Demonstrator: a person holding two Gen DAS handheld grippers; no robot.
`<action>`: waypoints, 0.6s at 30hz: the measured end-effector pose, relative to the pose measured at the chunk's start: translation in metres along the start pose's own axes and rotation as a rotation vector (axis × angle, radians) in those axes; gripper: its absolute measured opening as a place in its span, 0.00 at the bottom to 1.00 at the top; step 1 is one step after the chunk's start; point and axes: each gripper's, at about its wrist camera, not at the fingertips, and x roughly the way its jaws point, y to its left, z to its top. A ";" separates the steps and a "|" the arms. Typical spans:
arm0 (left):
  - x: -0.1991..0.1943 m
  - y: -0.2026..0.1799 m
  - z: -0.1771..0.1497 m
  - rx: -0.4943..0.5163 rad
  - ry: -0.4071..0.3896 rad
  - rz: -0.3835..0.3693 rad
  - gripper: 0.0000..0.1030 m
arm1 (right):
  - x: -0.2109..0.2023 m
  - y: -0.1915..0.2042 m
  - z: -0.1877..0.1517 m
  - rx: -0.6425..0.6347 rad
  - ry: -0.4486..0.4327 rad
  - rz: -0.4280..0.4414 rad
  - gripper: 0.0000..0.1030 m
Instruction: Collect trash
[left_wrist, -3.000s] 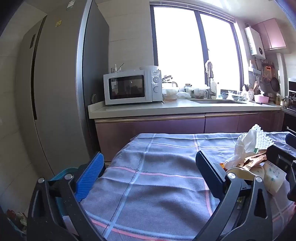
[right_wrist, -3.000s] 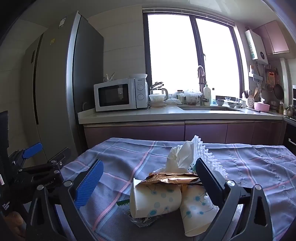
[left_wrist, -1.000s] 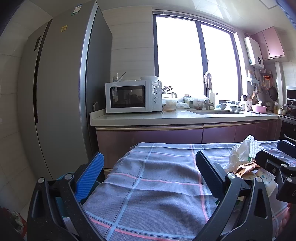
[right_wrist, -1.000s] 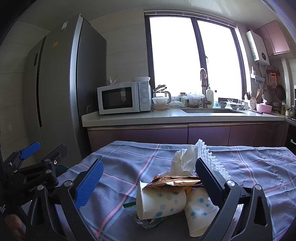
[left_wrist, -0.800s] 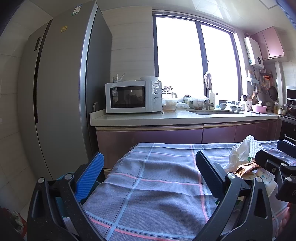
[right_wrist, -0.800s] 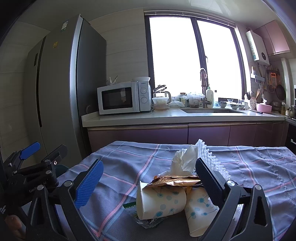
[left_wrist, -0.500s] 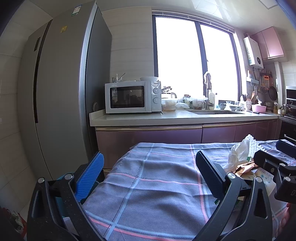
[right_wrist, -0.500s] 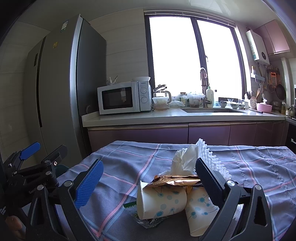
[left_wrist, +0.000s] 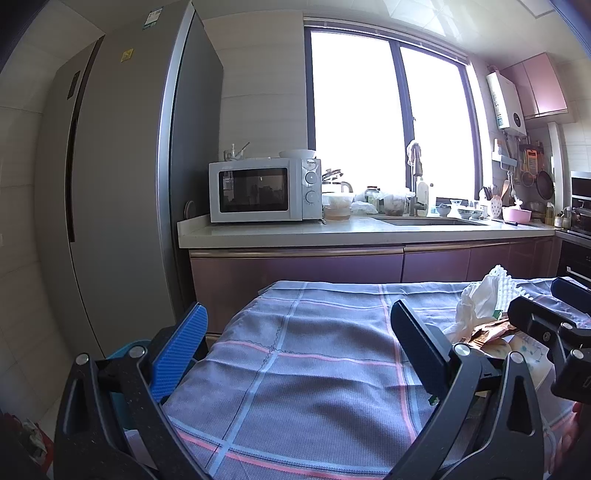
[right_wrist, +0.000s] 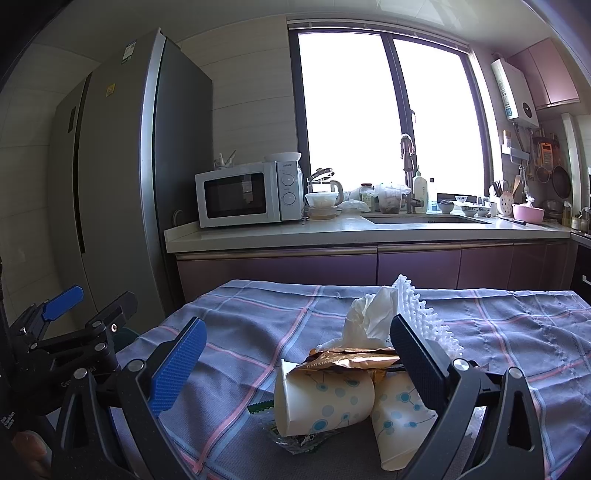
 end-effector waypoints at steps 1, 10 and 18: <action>0.000 0.000 0.000 0.001 0.000 0.000 0.95 | 0.000 0.000 0.000 0.001 0.001 -0.001 0.93; 0.001 0.000 0.000 0.002 0.003 -0.003 0.95 | -0.001 -0.001 -0.001 0.004 0.002 0.003 0.93; 0.002 -0.001 0.000 0.002 0.005 -0.005 0.95 | -0.001 -0.001 0.000 0.005 0.004 0.007 0.93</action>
